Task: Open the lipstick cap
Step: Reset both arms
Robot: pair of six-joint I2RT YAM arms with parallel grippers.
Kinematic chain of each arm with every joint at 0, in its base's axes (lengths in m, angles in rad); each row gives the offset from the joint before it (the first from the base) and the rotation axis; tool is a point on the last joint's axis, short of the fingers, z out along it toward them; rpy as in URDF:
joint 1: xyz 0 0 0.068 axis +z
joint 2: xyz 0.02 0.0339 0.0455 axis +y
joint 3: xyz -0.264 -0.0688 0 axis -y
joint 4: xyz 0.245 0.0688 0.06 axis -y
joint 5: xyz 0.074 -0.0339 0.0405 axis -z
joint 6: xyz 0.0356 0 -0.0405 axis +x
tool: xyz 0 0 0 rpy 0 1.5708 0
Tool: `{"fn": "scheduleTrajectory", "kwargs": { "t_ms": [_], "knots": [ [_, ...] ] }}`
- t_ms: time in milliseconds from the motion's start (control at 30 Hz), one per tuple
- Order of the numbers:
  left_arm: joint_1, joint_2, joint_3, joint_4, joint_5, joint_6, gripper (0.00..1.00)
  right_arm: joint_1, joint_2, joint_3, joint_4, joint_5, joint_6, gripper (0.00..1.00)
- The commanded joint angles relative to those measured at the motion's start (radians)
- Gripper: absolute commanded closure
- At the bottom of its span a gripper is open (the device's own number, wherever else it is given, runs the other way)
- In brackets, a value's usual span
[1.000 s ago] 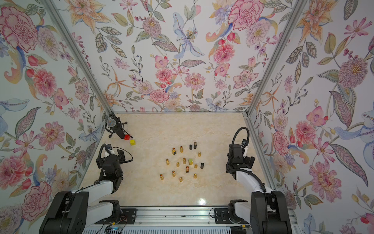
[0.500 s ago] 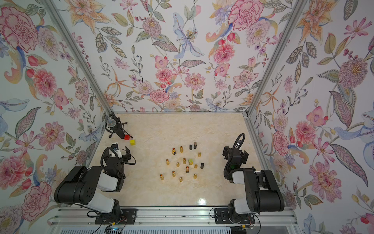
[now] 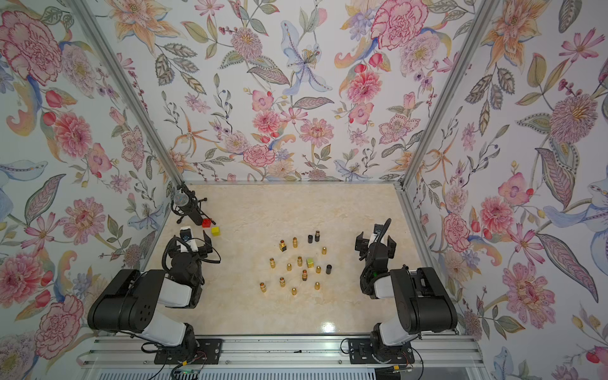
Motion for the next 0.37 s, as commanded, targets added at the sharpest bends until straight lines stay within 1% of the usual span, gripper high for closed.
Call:
{"fn": "scheduleTrajectory", "kwargs": {
  "t_ms": [0,133,200,333],
  "knots": [
    [-0.013,0.005,0.018,0.015,0.029,0.025,0.01,-0.004,0.017,-0.002,0.093,0.002,-0.015,0.00],
    [-0.011,0.009,0.025,0.006,0.032,0.024,0.01,-0.014,0.013,0.002,0.080,-0.006,-0.003,0.00],
    [0.004,0.006,0.034,-0.018,0.060,0.013,0.01,-0.016,0.008,0.003,0.071,-0.009,0.000,0.00],
    [0.006,0.002,0.022,0.002,0.059,0.014,0.01,-0.018,0.010,0.002,0.073,-0.011,0.002,0.00]
  ]
}}
